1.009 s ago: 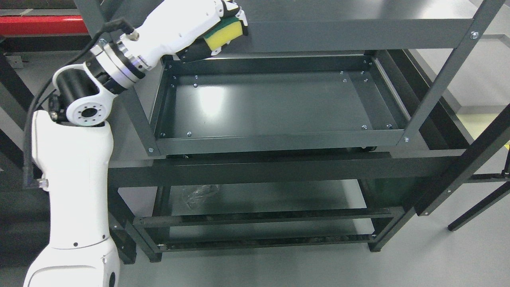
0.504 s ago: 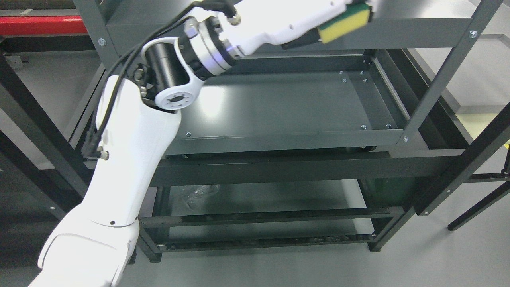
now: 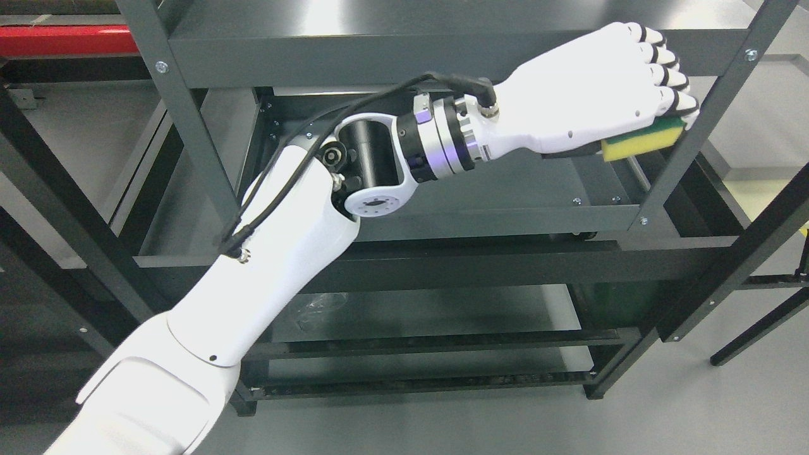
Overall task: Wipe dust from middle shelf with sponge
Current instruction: 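Withdraw the left hand holding the sponge down from the shelf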
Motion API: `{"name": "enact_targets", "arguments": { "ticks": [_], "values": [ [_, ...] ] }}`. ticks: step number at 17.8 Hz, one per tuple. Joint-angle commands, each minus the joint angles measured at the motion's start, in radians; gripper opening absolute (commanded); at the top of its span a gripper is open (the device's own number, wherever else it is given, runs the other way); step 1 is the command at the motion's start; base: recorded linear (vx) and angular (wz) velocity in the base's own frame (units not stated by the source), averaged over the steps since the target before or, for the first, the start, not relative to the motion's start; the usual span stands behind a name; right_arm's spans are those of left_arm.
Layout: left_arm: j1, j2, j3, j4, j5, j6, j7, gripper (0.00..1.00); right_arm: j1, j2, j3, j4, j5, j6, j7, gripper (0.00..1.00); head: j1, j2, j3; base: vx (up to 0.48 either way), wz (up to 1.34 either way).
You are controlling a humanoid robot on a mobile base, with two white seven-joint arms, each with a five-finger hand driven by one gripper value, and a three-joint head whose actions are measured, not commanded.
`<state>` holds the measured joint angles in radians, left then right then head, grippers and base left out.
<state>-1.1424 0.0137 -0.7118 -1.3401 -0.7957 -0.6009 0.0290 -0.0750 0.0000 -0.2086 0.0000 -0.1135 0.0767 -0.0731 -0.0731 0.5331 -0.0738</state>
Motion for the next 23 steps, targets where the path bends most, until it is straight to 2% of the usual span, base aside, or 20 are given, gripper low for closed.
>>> {"name": "enact_targets", "arguments": {
  "ticks": [1,4,7,8,10,12,15,19,23],
  "values": [
    [0.145,0.004,-0.16,0.07,0.333,0.05,0.023,0.0,0.0,-0.017,0.0,-0.017,0.0,0.0,-0.001,1.0,0.0,0.0,0.0,0.0,0.0],
    [0.286,0.004,-0.123,0.073,0.531,0.07,0.133,0.0,0.0,-0.017,0.0,-0.017,0.0,0.0,-0.001,1.0,0.0,0.0,0.0,0.0,0.0],
    [0.468,0.004,0.038,0.073,0.604,0.144,0.268,0.0,0.0,-0.017,0.0,-0.017,0.0,0.0,-0.001,1.0,0.0,0.0,0.0,0.0,0.0],
    [0.542,0.004,0.142,0.067,0.615,0.153,0.273,0.0,0.0,-0.017,0.0,-0.017,0.0,0.0,-0.001,1.0,0.0,0.0,0.0,0.0,0.0],
    [0.643,0.004,0.289,0.05,0.653,0.15,0.252,0.0,0.0,-0.017,0.0,-0.017,0.0,0.0,-0.001,1.0,0.0,0.0,0.0,0.0,0.0],
    [0.735,0.004,0.415,-0.016,0.726,0.148,0.139,0.0,0.001,-0.017,0.0,-0.017,0.0,0.0,-0.001,1.0,0.0,0.0,0.0,0.0,0.0],
    [0.876,0.004,0.537,-0.097,0.756,0.15,0.069,0.0,0.0,-0.017,0.0,-0.017,0.0,0.0,-0.001,1.0,0.0,0.0,0.0,0.0,0.0],
    [0.951,0.004,0.662,-0.11,0.893,0.151,-0.03,0.0,0.0,-0.017,0.0,-0.017,0.0,0.0,-0.001,1.0,0.0,0.0,0.0,0.0,0.0],
    [0.971,0.004,0.702,-0.11,0.908,0.155,-0.038,0.0,0.001,-0.017,0.0,-0.017,0.0,0.0,-0.001,1.0,0.0,0.0,0.0,0.0,0.0]
  ]
}}
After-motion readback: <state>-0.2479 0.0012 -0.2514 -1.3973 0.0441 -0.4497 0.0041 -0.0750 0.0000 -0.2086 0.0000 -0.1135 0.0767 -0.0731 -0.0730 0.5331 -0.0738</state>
